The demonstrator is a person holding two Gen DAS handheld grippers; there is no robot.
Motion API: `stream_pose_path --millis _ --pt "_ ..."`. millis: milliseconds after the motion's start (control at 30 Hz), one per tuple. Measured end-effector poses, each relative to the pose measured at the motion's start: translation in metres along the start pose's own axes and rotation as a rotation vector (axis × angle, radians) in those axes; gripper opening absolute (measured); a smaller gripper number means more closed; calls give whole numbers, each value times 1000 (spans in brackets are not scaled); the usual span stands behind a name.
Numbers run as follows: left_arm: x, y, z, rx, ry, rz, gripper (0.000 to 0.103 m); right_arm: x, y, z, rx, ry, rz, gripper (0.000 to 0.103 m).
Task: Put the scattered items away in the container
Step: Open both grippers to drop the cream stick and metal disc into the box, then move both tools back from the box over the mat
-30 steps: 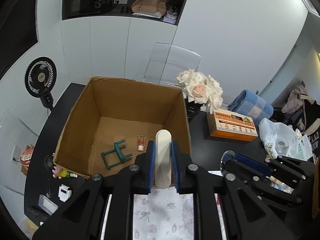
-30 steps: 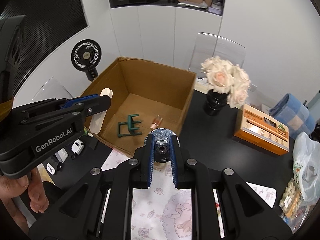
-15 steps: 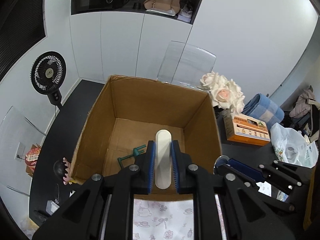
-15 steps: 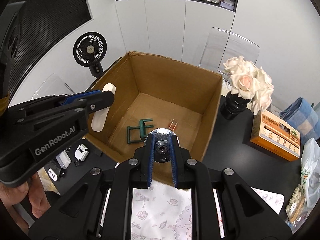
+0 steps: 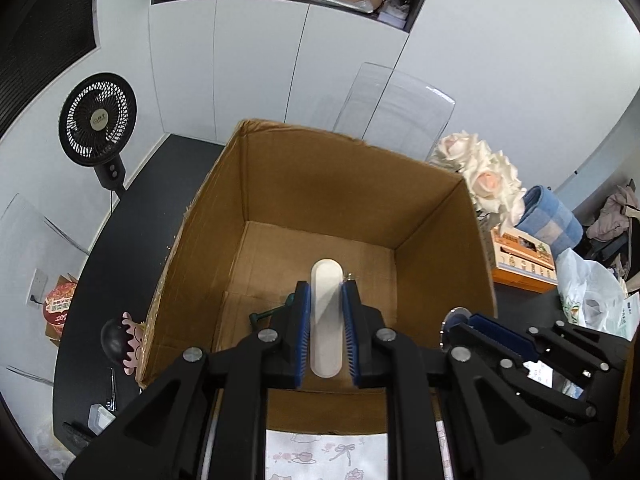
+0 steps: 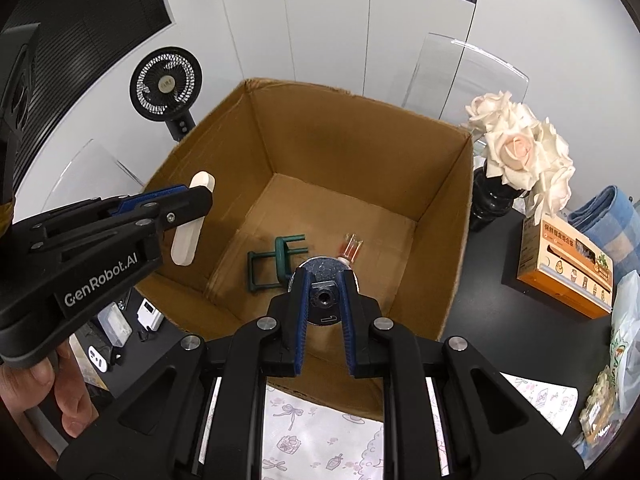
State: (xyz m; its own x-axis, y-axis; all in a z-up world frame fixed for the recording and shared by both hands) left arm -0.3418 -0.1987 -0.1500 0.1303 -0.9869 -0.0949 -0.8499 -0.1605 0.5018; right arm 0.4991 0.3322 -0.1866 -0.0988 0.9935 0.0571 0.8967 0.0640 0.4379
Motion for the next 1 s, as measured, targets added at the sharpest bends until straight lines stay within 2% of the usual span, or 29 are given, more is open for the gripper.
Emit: stream_pose_path --millis 467,533,600,667,733,767,833,900,1000 --pt "8 -2 8 10 7 1 16 -4 -4 14 22 -35 -3 16" --pt "6 -3 10 14 11 11 17 -8 -5 12 12 -63 -3 24" --pt "4 -6 12 28 11 19 32 -11 -6 9 4 -75 4 68" --pt "3 -8 12 20 23 27 77 -13 -7 4 -17 -77 4 84" --pt "3 -7 6 -18 55 41 87 -15 -9 0 -22 -95 -10 93" --pt "3 -7 3 -38 72 48 91 -16 -10 -2 -25 -103 -18 102" --pt "2 -8 0 -35 56 31 101 -18 -12 -7 -33 -114 -28 103" --pt "1 -9 -3 -33 38 14 103 -20 -14 -10 -32 -118 -33 103" --pt "1 -8 -9 -52 70 25 103 -20 -16 -15 -37 -96 -30 103"
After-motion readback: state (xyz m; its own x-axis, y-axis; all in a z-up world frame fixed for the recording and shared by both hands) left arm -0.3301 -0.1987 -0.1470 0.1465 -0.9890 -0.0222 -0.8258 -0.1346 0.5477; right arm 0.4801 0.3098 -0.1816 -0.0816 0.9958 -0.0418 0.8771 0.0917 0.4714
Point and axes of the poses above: each gripper's, at about its wrist camera, not at the fingertips, and z roughly the way its jaws point, x to its left, y to its top, the point moved 10 cm from there along z, roughly the way its jaws point, and after that the axes turned 10 degrees about y, right-handed, at the moved point
